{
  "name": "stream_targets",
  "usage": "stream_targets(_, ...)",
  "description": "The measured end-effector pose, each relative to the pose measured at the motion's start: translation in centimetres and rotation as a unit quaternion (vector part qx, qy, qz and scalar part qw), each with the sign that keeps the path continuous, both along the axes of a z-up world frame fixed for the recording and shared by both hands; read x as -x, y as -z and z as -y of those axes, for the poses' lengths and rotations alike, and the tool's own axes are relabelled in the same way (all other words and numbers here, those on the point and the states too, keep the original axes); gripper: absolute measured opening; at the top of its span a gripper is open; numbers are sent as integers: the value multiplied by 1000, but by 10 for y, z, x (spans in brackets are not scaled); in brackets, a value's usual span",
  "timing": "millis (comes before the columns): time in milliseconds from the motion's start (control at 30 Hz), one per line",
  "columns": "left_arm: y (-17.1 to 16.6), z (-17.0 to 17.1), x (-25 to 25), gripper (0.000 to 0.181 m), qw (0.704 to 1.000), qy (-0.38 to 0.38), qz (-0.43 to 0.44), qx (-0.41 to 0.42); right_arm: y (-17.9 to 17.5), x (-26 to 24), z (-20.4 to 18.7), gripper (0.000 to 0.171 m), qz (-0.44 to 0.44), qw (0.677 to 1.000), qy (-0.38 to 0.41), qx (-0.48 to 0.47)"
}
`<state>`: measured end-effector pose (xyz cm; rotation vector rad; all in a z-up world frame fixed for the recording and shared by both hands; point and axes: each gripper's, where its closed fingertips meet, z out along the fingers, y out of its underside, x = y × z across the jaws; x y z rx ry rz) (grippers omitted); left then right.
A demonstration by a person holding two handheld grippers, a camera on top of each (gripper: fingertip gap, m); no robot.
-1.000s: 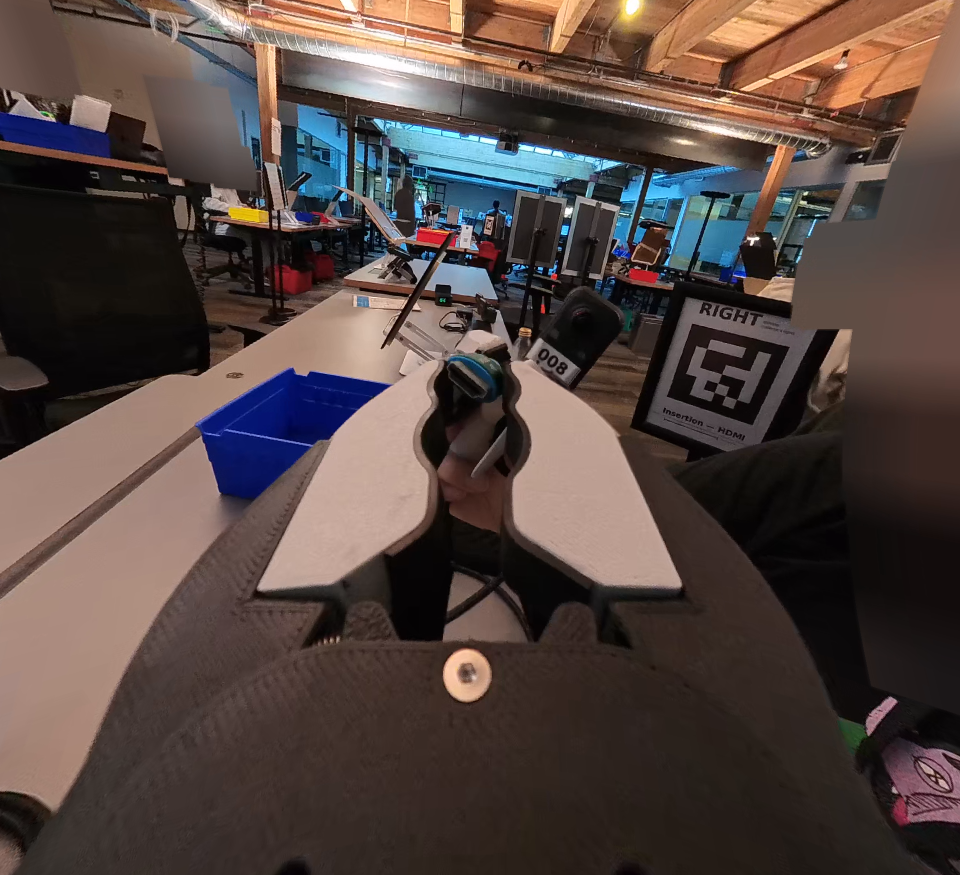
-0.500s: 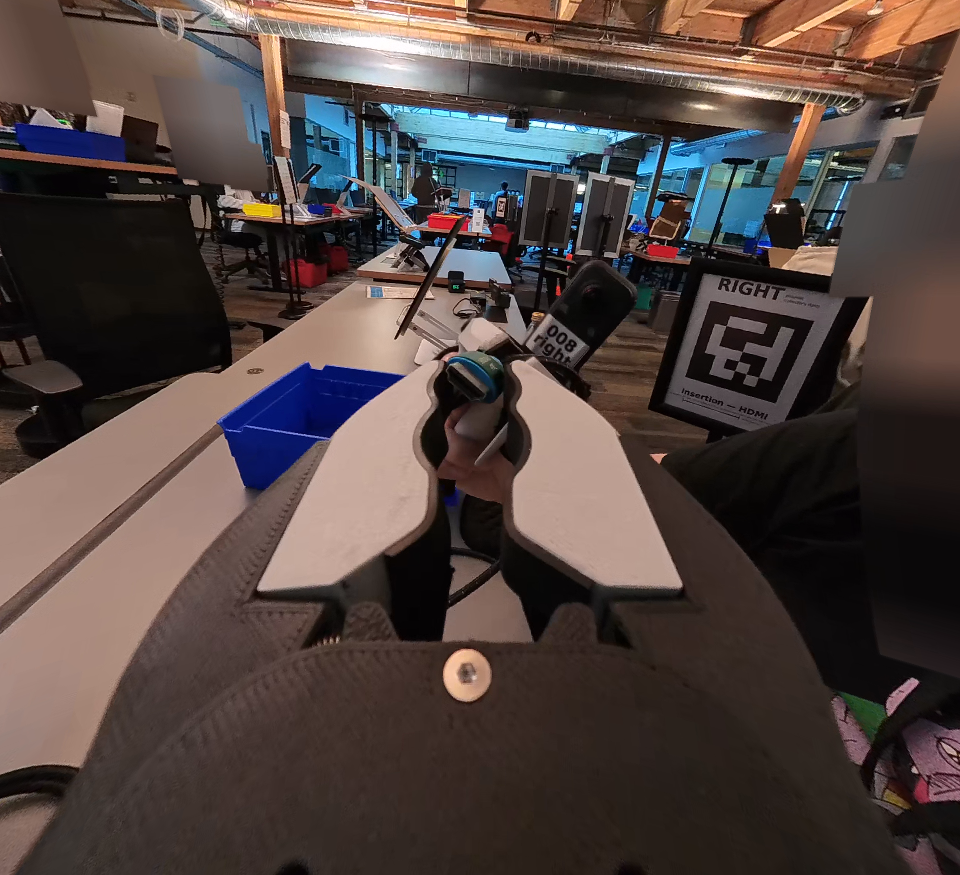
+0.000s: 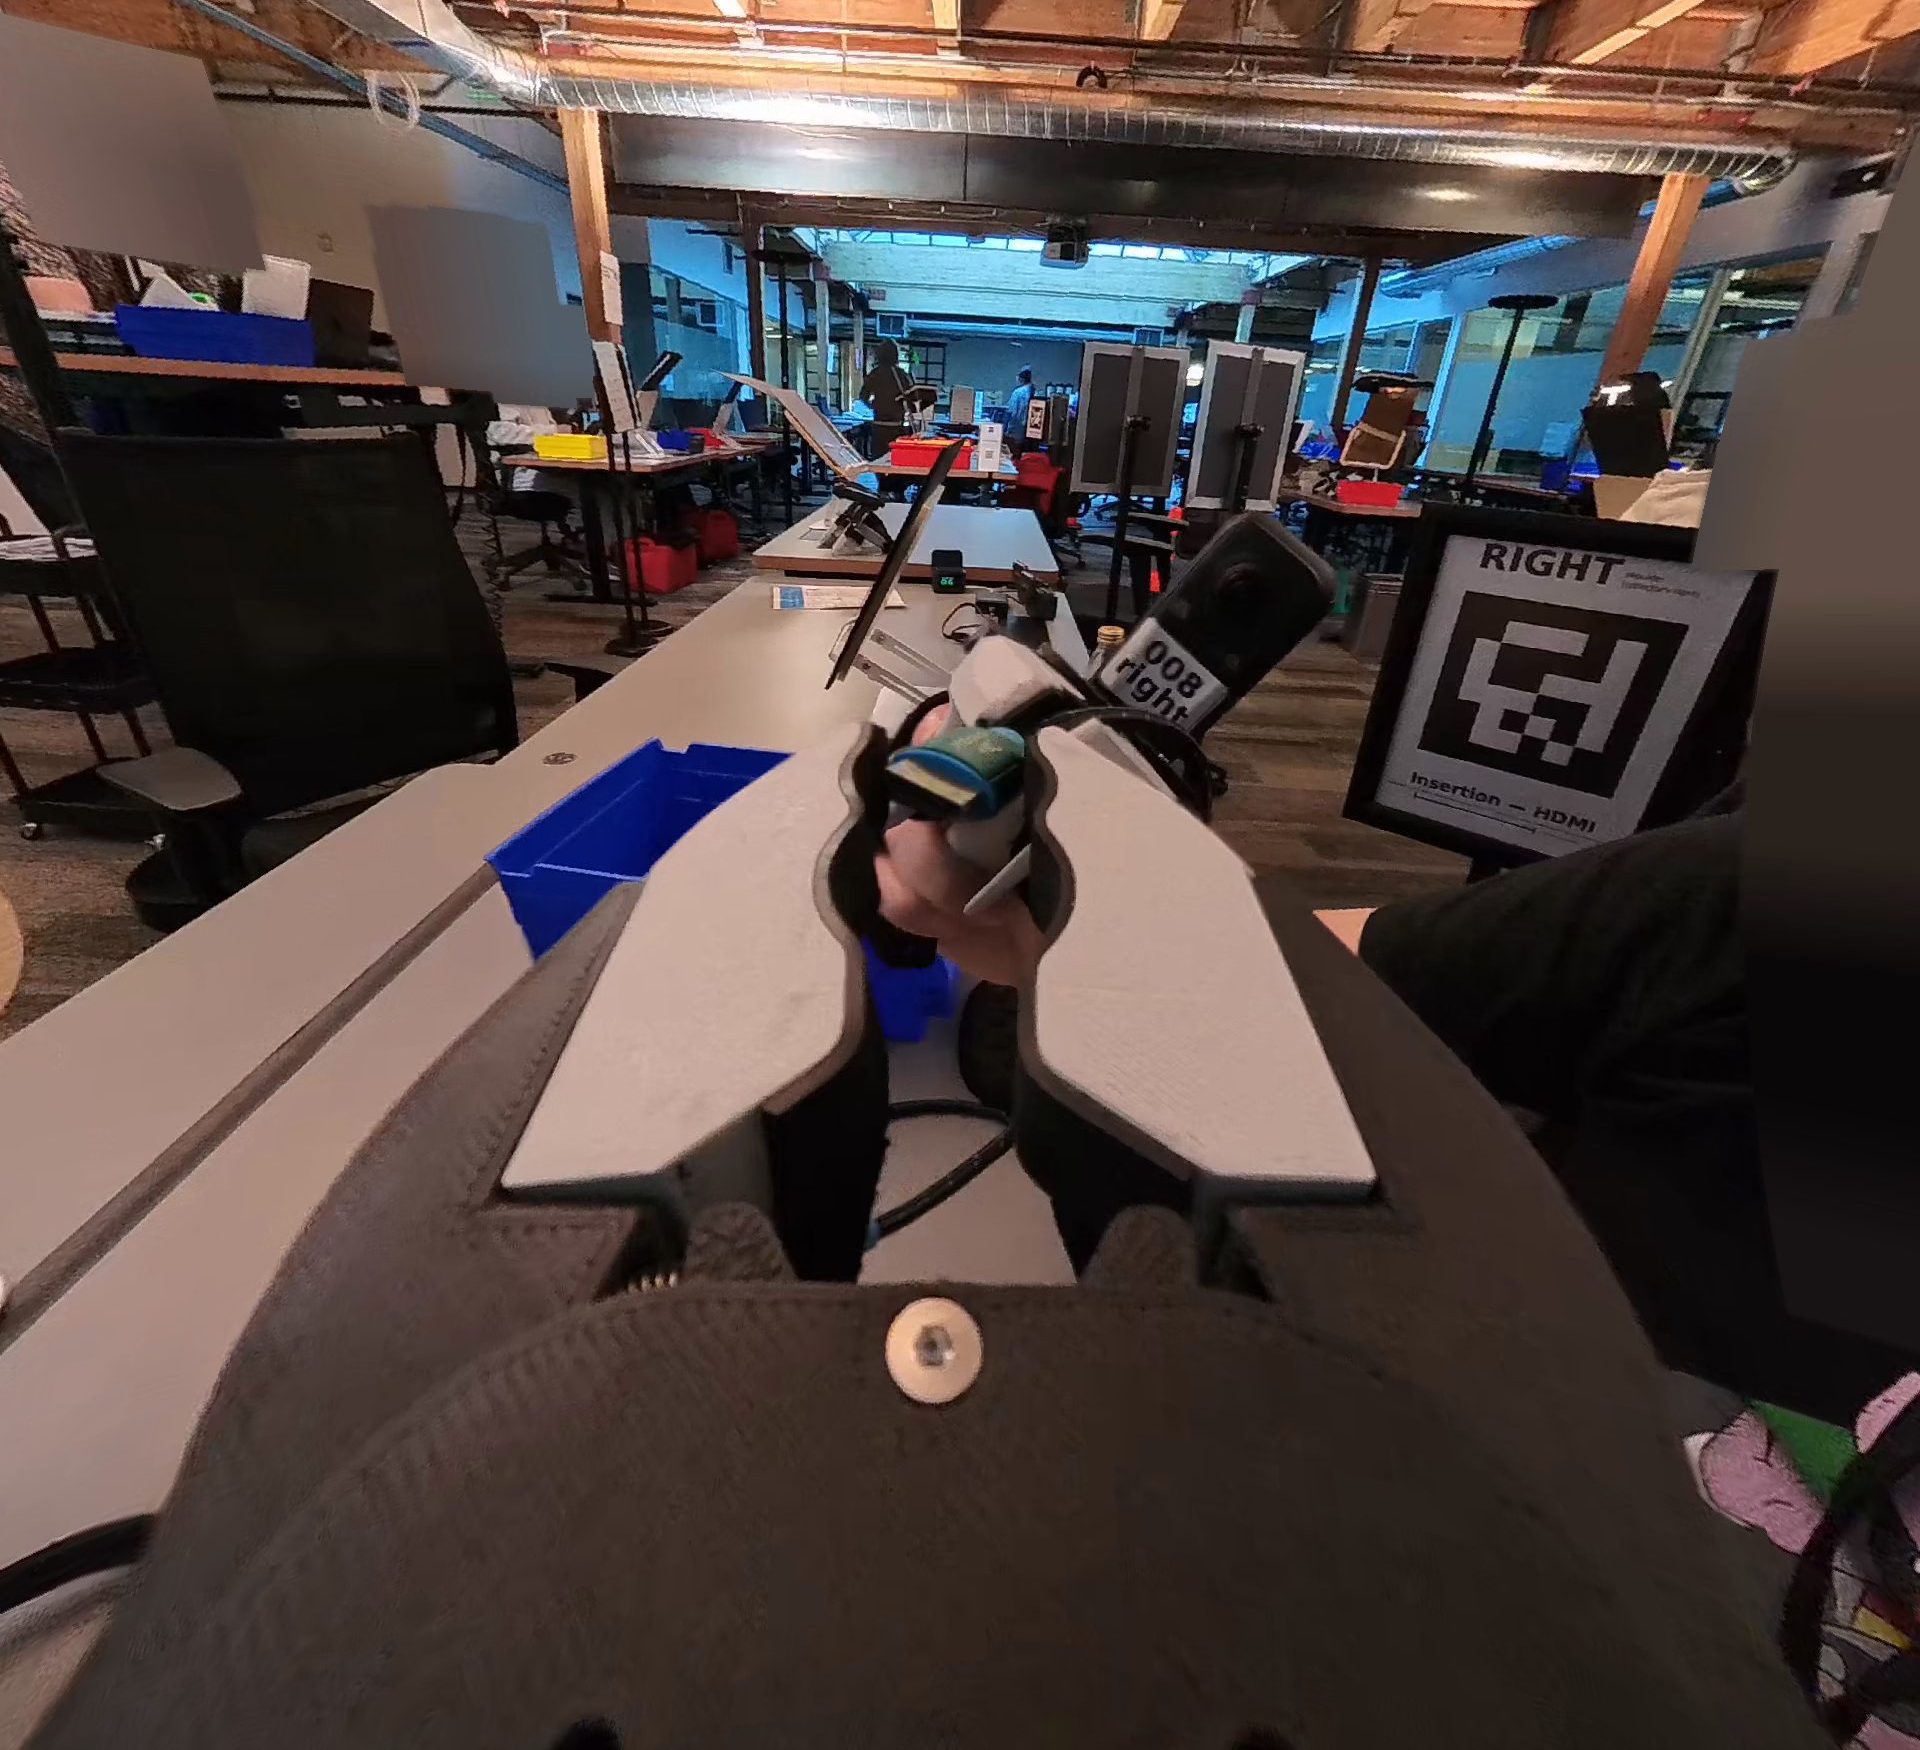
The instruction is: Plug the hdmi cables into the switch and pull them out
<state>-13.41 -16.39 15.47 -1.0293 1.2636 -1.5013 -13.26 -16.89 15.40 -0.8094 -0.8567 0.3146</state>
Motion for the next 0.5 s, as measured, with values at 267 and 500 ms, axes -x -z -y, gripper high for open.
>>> stream_targets(267, -16, -19, 32, 36, 999, -36, 10, 3, -6, -8, 4, 6, 26, 999, 20, -25)
stream_targets(500, -25, -29, 52, 37, 998, -50, 23, 11, -28, -26, 43, 7, -35, 985, -169, -12)
